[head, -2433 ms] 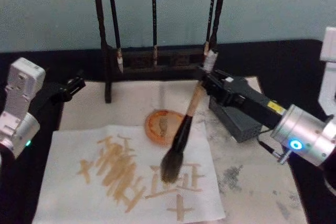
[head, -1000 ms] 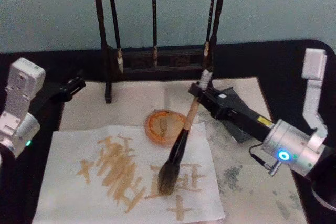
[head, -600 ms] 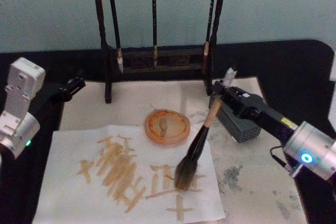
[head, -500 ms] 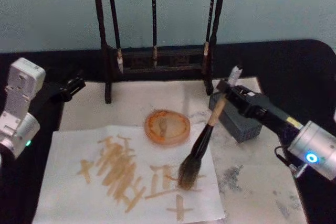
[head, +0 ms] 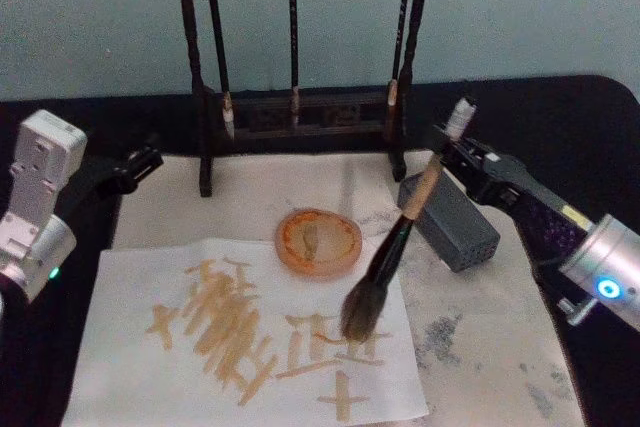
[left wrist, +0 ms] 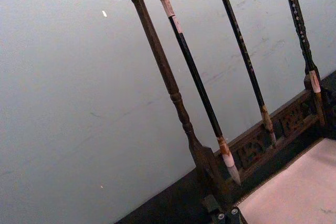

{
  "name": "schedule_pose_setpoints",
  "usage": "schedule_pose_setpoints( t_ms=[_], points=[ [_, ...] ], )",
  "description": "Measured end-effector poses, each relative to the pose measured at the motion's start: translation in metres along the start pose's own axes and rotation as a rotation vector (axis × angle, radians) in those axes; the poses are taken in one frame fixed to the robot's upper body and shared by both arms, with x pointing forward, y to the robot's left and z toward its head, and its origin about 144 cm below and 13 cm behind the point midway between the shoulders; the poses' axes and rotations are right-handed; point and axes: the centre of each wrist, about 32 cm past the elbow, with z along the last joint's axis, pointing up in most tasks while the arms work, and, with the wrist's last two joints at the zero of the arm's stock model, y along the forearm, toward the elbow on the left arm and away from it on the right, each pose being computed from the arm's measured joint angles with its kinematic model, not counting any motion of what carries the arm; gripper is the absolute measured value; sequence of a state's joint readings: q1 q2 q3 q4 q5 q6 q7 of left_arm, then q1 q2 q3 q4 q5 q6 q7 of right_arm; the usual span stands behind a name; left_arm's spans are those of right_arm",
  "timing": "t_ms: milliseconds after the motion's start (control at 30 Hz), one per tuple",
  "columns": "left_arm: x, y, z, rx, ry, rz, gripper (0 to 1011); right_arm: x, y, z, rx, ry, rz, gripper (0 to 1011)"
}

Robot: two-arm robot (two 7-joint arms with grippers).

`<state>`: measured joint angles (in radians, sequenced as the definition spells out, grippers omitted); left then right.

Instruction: Pick up the brush from the inkstone, write on the paper, then place the brush back to its original position.

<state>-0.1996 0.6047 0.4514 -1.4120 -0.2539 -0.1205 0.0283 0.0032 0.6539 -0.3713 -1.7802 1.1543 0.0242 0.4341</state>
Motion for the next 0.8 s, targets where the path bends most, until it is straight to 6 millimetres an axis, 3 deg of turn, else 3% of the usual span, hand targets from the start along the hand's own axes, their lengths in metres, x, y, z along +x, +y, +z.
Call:
schedule_pose_setpoints(
  t_ms=[367,800],
  points=[
    [0.0,0.0,0.0,0.0,0.0,0.0,1002,-0.009,0.031,-0.009,-0.017,0.017,0.073,180],
    [0.0,0.0,0.0,0.0,0.0,0.0,1002,0.001,0.059,-0.033,-0.085,0.053,0.065,180]
  ],
)
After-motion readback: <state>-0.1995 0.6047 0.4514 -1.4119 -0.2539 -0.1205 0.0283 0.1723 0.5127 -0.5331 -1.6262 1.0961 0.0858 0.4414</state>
